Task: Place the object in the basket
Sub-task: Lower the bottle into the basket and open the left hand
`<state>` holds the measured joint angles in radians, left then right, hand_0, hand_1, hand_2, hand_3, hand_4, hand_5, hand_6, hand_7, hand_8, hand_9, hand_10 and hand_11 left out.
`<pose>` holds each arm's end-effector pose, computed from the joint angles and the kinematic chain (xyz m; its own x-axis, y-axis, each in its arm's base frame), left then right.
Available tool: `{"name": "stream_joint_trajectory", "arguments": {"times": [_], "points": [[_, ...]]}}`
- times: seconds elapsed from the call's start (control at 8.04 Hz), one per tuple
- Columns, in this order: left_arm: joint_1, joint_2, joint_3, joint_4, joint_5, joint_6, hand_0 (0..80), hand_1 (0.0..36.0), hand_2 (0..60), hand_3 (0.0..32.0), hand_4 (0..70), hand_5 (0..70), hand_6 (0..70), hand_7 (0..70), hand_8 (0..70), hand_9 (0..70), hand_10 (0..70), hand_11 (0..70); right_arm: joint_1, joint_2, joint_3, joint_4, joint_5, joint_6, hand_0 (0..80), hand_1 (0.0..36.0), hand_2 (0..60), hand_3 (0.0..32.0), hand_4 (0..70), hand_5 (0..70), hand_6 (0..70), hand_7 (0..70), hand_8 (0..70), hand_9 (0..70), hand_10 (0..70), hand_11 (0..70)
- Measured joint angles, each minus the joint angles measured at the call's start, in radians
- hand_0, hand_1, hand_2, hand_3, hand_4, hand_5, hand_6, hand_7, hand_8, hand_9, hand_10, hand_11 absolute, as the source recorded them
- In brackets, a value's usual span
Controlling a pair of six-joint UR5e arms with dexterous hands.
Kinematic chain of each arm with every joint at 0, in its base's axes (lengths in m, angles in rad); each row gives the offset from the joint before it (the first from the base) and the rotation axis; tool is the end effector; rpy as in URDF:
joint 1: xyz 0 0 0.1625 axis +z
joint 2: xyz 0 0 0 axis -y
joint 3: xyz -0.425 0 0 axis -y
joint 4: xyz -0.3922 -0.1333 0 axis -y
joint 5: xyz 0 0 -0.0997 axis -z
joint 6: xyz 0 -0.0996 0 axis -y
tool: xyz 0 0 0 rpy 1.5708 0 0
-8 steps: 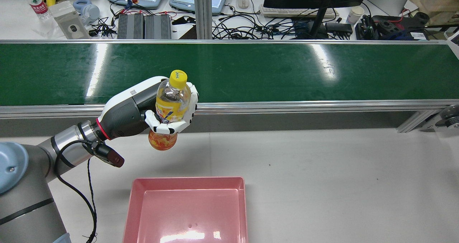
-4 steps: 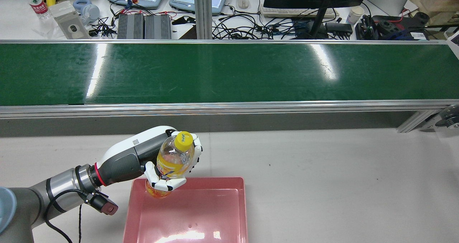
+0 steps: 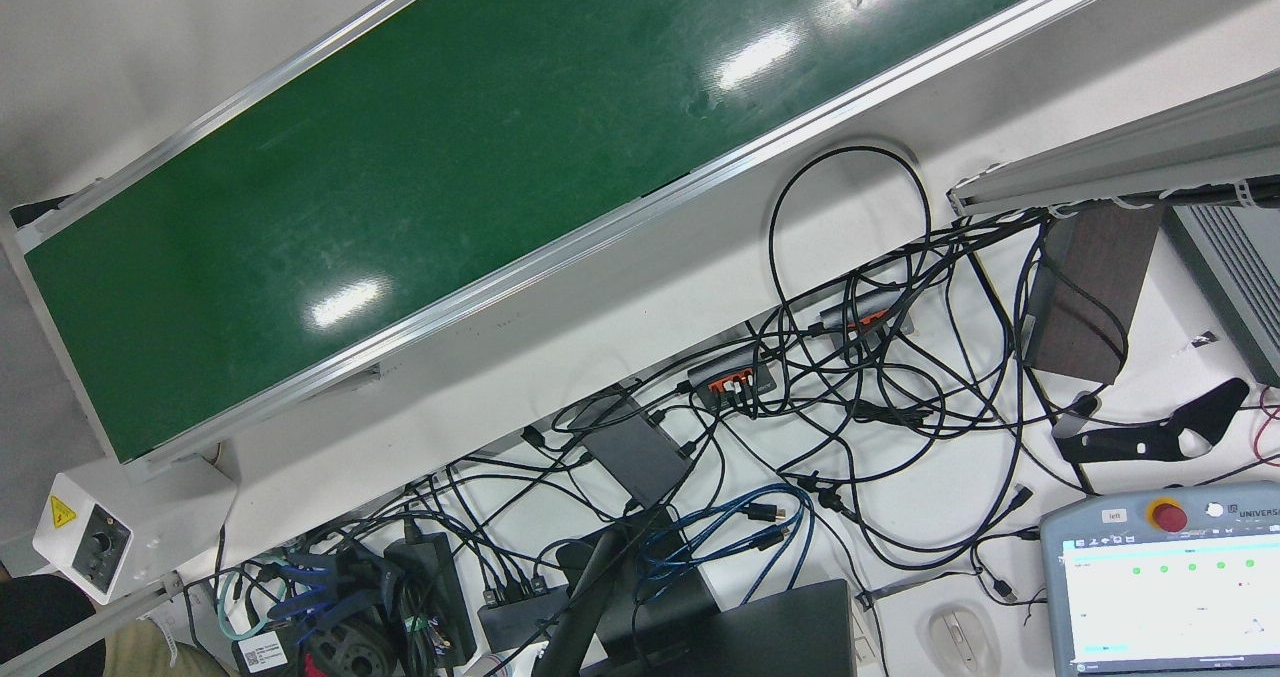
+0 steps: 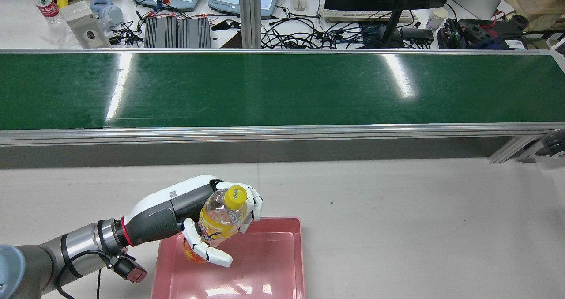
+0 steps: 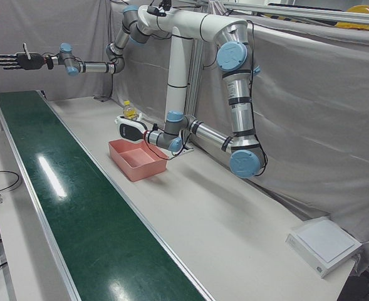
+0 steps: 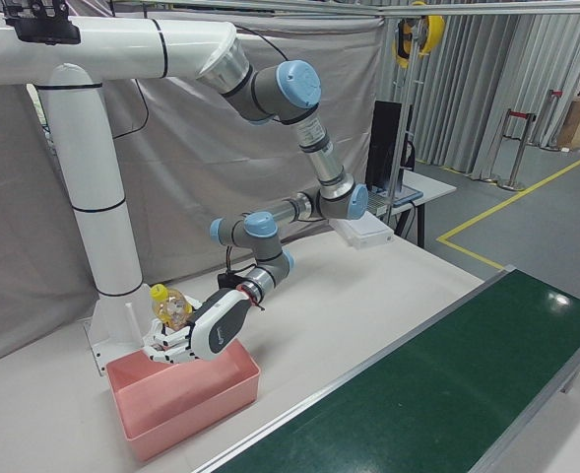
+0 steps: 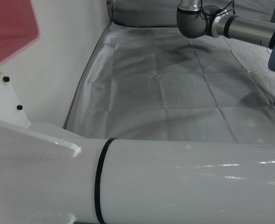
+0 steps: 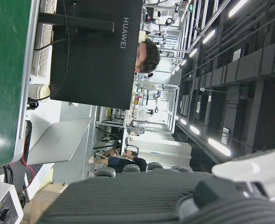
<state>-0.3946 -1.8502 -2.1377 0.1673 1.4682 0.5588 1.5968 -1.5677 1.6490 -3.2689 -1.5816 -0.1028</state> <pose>0.4220 -0.3312 0.2927 -0.6940 -0.6246 -0.3580 -0.2498 0.6753 -0.6939 0.1448 -0.4835 0.6598 -0.9947 -0.0104 0.1020 -0.1014 -0.0473 -0.9937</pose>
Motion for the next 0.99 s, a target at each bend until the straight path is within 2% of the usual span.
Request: {"name": "stream_joint_trajectory", "arguments": {"times": [0.12,0.37,0.5,0.62,0.75,0.87,0.99], "points": [[-0.003,0.006,0.0,-0.002,0.065,-0.003,51.2,0.0,0.0,0.0,14.1,33.8,6.9,19.9,11.0,18.0,22.2,32.9,0.0,0.0,0.0,0.0,0.0,0.0,0.0,0.0,0.0,0.0,0.0,0.0,0.0,0.0,0.0,0.0,0.0,0.0],[-0.014,0.03,-0.002,0.005,0.143,-0.005,51.4,0.0,0.0,0.0,11.5,28.5,4.2,14.8,6.4,10.9,21.0,31.3,0.0,0.0,0.0,0.0,0.0,0.0,0.0,0.0,0.0,0.0,0.0,0.0,0.0,0.0,0.0,0.0,0.0,0.0],[-0.016,0.049,-0.009,0.006,0.154,-0.006,51.2,0.0,0.0,0.0,10.1,22.0,1.0,5.5,3.9,5.7,17.5,26.3,0.0,0.0,0.0,0.0,0.0,0.0,0.0,0.0,0.0,0.0,0.0,0.0,0.0,0.0,0.0,0.0,0.0,0.0],[-0.018,0.073,-0.024,0.007,0.158,-0.006,51.9,0.0,0.0,0.0,10.8,15.2,0.0,1.3,1.2,2.2,11.9,18.2,0.0,0.0,0.0,0.0,0.0,0.0,0.0,0.0,0.0,0.0,0.0,0.0,0.0,0.0,0.0,0.0,0.0,0.0],[-0.02,0.102,-0.047,0.007,0.158,-0.006,53.7,0.2,0.0,0.0,10.4,6.7,0.0,0.3,0.0,0.0,6.1,10.0,0.0,0.0,0.0,0.0,0.0,0.0,0.0,0.0,0.0,0.0,0.0,0.0,0.0,0.0,0.0,0.0,0.0,0.0],[-0.022,0.127,-0.066,0.006,0.155,-0.005,55.8,3.8,0.0,0.0,8.8,4.2,0.0,0.0,0.0,0.0,4.7,8.4,0.0,0.0,0.0,0.0,0.0,0.0,0.0,0.0,0.0,0.0,0.0,0.0,0.0,0.0,0.0,0.0,0.0,0.0],[-0.02,0.138,-0.076,0.004,0.153,-0.003,55.6,12.5,0.0,0.0,7.0,4.0,0.0,0.0,0.0,0.0,4.2,8.1,0.0,0.0,0.0,0.0,0.0,0.0,0.0,0.0,0.0,0.0,0.0,0.0,0.0,0.0,0.0,0.0,0.0,0.0]]}}
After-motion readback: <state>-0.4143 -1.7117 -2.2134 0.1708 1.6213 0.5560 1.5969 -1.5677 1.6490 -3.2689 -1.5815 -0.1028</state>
